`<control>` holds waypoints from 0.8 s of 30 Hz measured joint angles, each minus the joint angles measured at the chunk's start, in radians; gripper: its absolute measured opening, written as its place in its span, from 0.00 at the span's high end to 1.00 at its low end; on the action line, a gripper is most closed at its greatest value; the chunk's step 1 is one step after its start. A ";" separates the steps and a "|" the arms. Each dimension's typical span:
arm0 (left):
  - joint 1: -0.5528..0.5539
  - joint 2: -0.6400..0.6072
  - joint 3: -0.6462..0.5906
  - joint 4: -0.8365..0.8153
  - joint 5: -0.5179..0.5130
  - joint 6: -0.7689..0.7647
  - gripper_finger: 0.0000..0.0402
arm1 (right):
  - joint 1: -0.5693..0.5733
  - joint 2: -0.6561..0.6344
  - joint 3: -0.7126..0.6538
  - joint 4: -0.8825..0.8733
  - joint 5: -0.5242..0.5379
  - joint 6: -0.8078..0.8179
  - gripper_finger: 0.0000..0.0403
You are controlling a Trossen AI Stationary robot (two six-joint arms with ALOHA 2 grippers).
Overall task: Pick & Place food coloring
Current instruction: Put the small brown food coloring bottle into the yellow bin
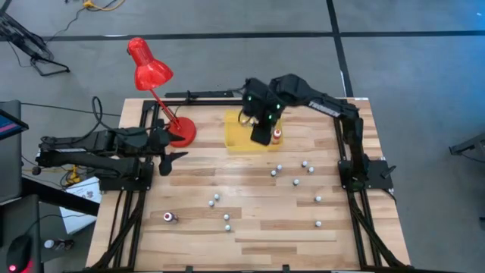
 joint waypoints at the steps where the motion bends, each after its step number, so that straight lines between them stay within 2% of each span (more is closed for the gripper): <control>1: 0.000 0.000 0.000 -0.007 0.003 -0.009 0.40 | 0.025 0.002 0.000 0.000 0.000 0.009 0.71; 7: 0.000 0.000 0.000 -0.056 0.023 -0.041 0.40 | 0.193 0.004 -0.001 0.000 0.016 -0.084 0.71; 10: 0.000 0.000 0.000 -0.059 0.055 -0.048 0.40 | 0.261 0.005 -0.001 0.000 0.033 -0.073 0.71; 17: 0.000 0.000 0.000 -0.059 0.081 -0.057 0.40 | 0.353 0.004 -0.012 0.003 0.247 0.012 0.71; 20: 0.000 0.000 0.000 -0.059 0.081 -0.060 0.40 | 0.374 -0.023 -0.115 0.004 0.330 0.021 0.71; 24: 0.000 0.000 0.000 -0.058 0.081 -0.060 0.40 | 0.366 -0.167 -0.364 0.001 0.441 0.130 0.71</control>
